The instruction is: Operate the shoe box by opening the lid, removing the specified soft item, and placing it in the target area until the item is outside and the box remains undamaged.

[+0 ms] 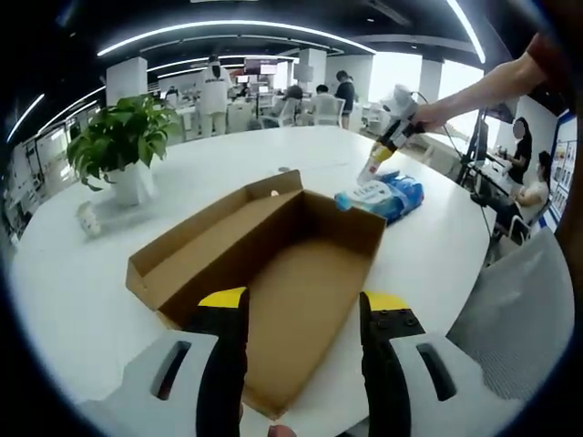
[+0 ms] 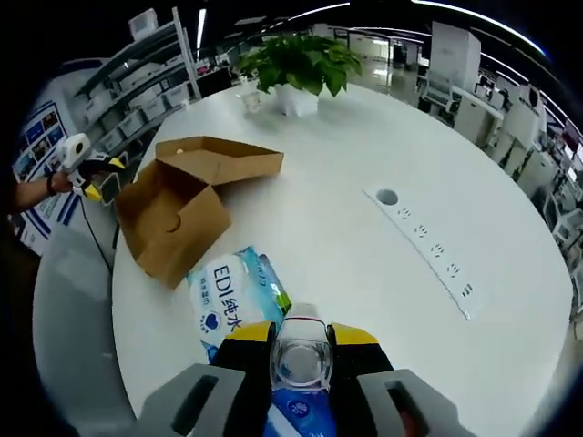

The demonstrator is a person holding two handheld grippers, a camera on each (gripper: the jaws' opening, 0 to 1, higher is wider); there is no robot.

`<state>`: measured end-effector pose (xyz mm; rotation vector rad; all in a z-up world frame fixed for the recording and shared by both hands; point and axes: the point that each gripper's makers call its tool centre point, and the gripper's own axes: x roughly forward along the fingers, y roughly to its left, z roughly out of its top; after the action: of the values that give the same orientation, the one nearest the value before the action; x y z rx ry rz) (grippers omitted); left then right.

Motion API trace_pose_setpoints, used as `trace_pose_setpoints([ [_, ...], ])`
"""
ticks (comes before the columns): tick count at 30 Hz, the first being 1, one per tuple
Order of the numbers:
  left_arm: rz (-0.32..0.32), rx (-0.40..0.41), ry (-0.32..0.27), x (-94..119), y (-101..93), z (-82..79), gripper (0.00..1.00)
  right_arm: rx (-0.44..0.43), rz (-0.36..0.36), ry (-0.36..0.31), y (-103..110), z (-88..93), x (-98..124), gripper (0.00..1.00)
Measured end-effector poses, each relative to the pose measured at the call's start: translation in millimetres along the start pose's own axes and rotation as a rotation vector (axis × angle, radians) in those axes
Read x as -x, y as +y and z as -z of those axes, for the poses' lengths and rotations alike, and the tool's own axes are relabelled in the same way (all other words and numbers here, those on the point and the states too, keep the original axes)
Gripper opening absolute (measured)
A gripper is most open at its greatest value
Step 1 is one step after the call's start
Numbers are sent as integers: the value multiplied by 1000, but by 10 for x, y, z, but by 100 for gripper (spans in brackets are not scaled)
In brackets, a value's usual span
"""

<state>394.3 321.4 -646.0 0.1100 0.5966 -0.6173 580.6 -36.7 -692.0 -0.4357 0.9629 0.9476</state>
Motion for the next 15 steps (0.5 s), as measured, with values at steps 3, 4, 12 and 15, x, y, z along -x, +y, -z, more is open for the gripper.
trace_pose_setpoints([
  [3,0,1,-1,-2,1,0,48,51,0,29,4,4,-26,18],
  [4,0,2,-1,-2,1,2,48,63,-1,36,-10,9,-36,18],
  [12,-2,5,3,14,0,34,48,169,0,101,-50,38,-119,18],
  [15,-5,10,5,24,7,56,48,198,0,120,-53,44,-138,18],
])
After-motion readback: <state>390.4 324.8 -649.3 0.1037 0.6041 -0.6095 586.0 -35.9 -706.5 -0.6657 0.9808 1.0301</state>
